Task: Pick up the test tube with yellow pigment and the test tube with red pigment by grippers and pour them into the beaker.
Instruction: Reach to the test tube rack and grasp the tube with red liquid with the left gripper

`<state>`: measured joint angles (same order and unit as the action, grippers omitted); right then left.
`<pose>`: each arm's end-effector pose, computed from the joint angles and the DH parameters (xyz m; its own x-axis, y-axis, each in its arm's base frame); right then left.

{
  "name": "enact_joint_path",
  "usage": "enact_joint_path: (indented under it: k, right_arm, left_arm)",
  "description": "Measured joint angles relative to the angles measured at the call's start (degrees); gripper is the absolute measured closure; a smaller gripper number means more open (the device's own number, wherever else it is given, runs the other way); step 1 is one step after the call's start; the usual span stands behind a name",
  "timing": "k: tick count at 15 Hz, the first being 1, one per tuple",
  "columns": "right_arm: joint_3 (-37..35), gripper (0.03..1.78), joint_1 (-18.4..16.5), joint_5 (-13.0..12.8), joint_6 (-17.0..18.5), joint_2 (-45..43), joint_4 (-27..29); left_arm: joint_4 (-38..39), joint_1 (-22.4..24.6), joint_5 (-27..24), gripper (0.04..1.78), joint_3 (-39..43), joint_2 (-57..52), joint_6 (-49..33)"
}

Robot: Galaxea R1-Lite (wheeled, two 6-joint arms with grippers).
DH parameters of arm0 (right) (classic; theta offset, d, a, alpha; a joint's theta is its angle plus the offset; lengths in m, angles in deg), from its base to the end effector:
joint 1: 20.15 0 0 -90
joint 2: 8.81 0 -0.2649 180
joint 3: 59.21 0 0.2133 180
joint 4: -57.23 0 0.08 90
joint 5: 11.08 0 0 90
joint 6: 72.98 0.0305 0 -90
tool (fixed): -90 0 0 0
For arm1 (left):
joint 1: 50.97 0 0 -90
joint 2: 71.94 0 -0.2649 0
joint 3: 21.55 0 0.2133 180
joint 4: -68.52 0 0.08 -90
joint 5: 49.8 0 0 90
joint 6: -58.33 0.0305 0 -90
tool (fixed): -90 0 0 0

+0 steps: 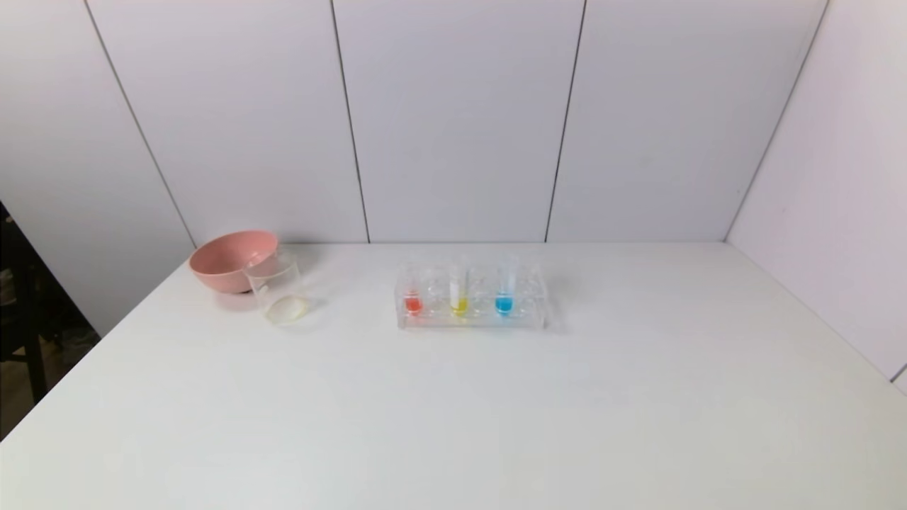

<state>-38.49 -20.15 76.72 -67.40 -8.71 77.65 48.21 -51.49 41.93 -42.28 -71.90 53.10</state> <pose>0.0452 -0.0012 0.0760 0.9993 -0.0384 0.0035 0.0379 0.9945 0.0974 0.0451 0.0005 0.0763 0.9998 0.0211 0.0066 -0.0204 0.9956 -0.0914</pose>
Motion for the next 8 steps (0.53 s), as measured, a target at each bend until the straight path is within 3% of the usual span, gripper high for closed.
enact_joint_path:
  k: [8]
  right_arm:
    - [0.0,0.1,0.0,0.0,0.01,0.0,0.0]
  left_arm:
    - [0.0,0.0,0.02,0.06,0.0,0.0,0.05]
